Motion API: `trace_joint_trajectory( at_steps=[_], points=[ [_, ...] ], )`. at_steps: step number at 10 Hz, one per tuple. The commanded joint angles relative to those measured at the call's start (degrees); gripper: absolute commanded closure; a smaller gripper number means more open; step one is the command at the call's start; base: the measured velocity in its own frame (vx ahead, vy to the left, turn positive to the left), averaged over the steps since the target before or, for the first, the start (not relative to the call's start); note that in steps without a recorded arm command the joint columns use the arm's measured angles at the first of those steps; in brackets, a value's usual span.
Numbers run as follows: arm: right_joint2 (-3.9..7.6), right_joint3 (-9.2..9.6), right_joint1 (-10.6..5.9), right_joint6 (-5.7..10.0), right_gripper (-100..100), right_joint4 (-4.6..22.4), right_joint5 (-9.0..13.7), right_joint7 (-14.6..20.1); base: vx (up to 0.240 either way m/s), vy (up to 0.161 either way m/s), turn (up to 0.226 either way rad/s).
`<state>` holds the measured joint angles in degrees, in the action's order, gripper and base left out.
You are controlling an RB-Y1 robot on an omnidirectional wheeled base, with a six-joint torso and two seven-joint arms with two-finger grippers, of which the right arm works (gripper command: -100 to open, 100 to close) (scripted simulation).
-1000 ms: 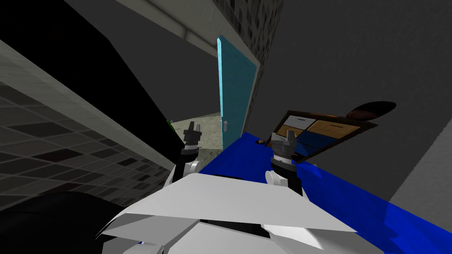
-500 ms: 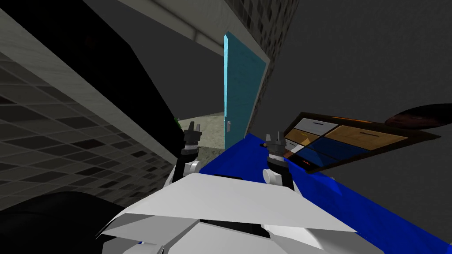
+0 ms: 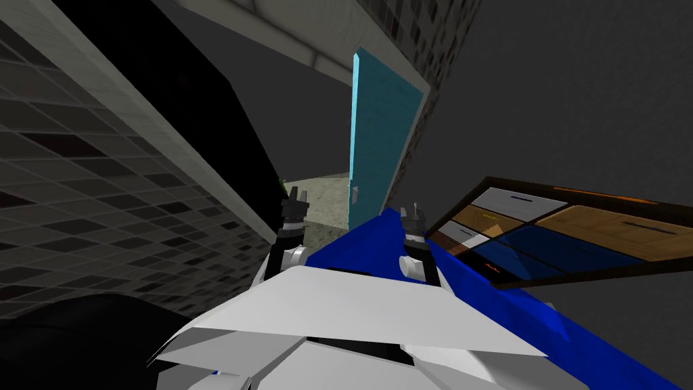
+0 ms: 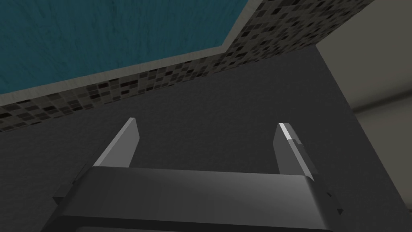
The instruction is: Push the door open
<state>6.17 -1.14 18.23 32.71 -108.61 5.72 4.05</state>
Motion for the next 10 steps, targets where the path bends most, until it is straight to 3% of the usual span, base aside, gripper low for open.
trace_joint_trajectory(
  at_steps=[1,2,3,8,9,10],
  points=[
    [1.04,0.17,-1.59,-0.21,-100,2.86,0.40,0.61,0.030,-0.073,0.195],
    [1.62,0.31,-2.62,-0.29,-100,4.47,0.61,0.92,0.026,-0.077,0.205],
    [1.62,0.31,-2.62,-0.29,-100,5.02,0.61,0.92,0.013,-0.057,0.070],
    [4.63,1.09,-8.07,-0.69,-100,14.91,1.73,2.57,0.019,-0.068,0.192],
    [4.63,1.09,-8.07,-0.69,-100,15.30,1.73,2.57,0.011,-0.058,0.067],
    [5.23,1.25,-9.19,-0.78,-100,17.41,1.96,2.91,0.011,-0.048,0.133]
  ],
)
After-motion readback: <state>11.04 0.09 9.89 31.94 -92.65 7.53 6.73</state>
